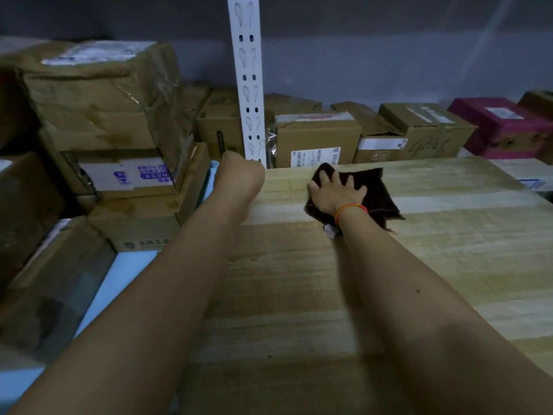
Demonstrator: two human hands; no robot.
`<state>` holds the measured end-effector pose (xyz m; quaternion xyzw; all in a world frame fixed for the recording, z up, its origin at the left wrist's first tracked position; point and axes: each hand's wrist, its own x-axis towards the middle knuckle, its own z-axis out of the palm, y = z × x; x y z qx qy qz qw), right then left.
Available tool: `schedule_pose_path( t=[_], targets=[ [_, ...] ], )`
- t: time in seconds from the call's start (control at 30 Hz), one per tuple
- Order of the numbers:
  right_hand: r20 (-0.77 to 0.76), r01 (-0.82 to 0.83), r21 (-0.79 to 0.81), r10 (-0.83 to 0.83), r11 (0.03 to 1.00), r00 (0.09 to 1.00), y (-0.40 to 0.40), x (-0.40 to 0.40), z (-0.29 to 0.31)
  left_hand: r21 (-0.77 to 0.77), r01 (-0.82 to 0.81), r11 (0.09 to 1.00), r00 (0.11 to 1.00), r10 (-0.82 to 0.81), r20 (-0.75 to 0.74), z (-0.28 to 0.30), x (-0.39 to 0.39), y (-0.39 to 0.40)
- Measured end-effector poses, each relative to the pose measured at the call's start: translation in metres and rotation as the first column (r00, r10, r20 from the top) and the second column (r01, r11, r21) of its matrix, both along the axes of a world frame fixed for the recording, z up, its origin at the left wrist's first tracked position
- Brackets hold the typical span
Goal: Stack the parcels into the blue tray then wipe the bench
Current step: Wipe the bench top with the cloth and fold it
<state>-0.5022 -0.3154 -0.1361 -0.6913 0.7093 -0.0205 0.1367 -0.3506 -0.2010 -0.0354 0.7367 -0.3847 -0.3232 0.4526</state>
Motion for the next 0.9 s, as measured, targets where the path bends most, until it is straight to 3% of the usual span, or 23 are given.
schedule_pose_path(
  t=[0.23,0.43,0.9],
  targets=[
    [0.022,-0.256,-0.012,0.256,0.967,0.966,-0.008,0.058,0.002,-0.048,-0.022,0.999,0.996,0.018,-0.084,0.004,0.007,0.002],
    [0.025,-0.523,-0.065,0.525,0.85,0.85,0.011,0.108,0.001,-0.109,0.003,0.994,0.999,-0.009,-0.052,0.011,0.018,0.013],
    [-0.034,-0.75,-0.074,0.75,0.657,0.661,0.083,0.119,-0.002,-0.155,-0.057,0.986,0.974,0.021,-0.223,0.027,0.017,0.054]
  ],
)
